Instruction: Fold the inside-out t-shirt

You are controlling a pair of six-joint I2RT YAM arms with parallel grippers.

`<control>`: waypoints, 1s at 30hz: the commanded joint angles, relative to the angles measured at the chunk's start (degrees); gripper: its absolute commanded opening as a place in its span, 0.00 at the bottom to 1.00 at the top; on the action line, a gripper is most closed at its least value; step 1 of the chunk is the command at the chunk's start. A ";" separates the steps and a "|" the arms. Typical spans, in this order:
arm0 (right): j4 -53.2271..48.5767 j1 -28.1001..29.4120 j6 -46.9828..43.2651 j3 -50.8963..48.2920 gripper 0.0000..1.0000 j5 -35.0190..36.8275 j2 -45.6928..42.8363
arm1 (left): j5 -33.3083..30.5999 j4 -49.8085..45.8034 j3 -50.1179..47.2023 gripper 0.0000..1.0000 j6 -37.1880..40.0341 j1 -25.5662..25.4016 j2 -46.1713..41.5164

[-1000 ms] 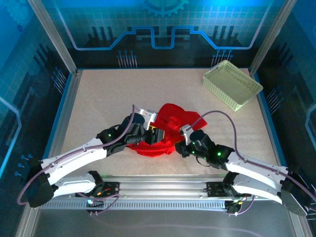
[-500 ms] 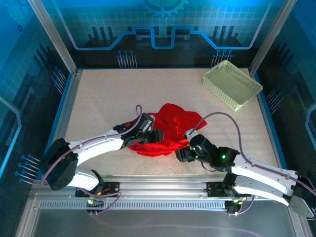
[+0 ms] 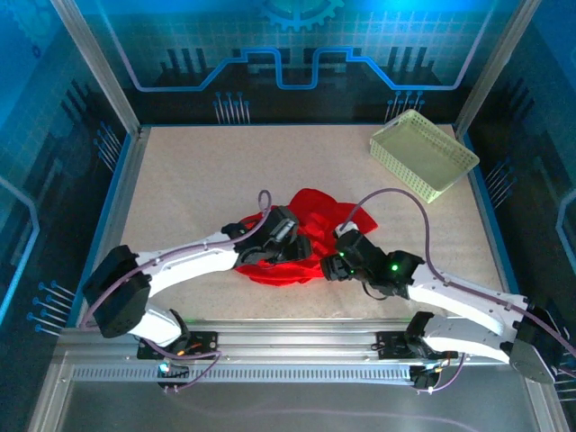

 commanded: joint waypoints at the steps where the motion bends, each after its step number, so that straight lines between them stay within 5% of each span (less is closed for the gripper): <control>1: -1.09 -2.42 4.30 0.03 0.73 3.17 -1.12 | -1.61 -4.69 3.60 0.61 -3.27 -1.09 4.73; 14: 4.26 -2.69 2.45 -4.07 0.74 -0.99 -3.25 | -4.42 -5.80 8.41 0.43 -2.95 -1.34 14.17; 24: 7.67 -2.79 -2.65 -0.71 0.74 -8.58 3.66 | -4.69 4.78 -4.07 0.03 0.01 -3.31 2.09; 30: 10.68 -1.93 -5.08 3.59 0.62 -18.49 10.78 | -4.93 11.26 -15.10 0.00 0.44 -5.98 -7.17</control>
